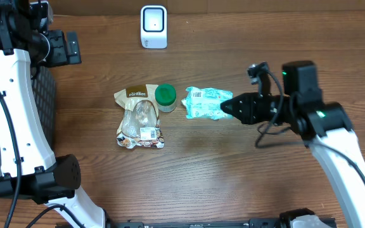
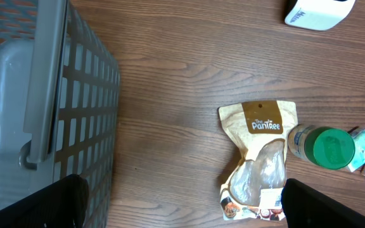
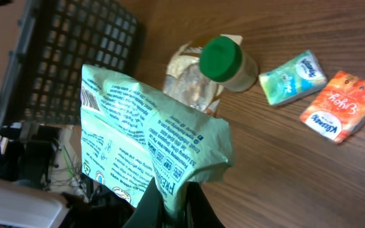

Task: Scan the item barcode
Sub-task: 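Lift the mint-green packet and hold it up to the scanner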

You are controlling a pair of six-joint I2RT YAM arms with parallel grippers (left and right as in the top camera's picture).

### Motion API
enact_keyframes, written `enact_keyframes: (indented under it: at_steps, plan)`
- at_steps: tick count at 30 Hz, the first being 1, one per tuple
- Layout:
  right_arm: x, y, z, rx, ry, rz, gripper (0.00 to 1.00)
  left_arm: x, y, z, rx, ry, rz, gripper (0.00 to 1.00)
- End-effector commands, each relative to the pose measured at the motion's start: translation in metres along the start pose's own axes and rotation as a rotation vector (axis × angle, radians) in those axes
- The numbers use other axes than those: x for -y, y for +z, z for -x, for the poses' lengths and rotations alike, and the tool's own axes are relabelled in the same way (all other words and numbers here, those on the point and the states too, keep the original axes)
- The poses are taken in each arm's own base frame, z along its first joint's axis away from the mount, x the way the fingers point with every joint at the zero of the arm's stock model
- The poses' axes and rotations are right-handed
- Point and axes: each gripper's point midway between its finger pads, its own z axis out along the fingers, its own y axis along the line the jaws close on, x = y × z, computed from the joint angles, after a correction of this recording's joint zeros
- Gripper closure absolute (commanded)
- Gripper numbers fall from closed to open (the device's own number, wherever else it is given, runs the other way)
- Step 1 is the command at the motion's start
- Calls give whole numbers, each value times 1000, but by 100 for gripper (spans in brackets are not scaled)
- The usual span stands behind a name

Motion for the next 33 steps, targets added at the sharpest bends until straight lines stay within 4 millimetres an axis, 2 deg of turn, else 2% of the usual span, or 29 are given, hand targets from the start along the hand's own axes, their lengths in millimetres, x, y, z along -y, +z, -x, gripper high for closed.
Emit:
enact_keyframes:
  at_steps: [1,5,13,22,26,30,33]
  plan:
    - [-17,-19,1,43,10,-6,96,-2,1,1,0,19,8,0]
    - [-21,-27,-10,30,29,-20,96,-2,1,1,0,19,8,1]
    - [-19,-25,-16,11,32,-42,96,-2,1,1,0,19,8,0]
    - [-13,-6,-14,-32,123,-97,96,-1,1,1,0,20,7,1]
    - [-13,-1,6,-55,125,-172,96,-1,1,1,0,22,6,0]
    - [-9,-3,47,-73,89,-343,96,-1,1,1,0,22,6,1]
    - [-7,-1,88,-72,37,-472,96,-2,1,1,0,19,8,0]
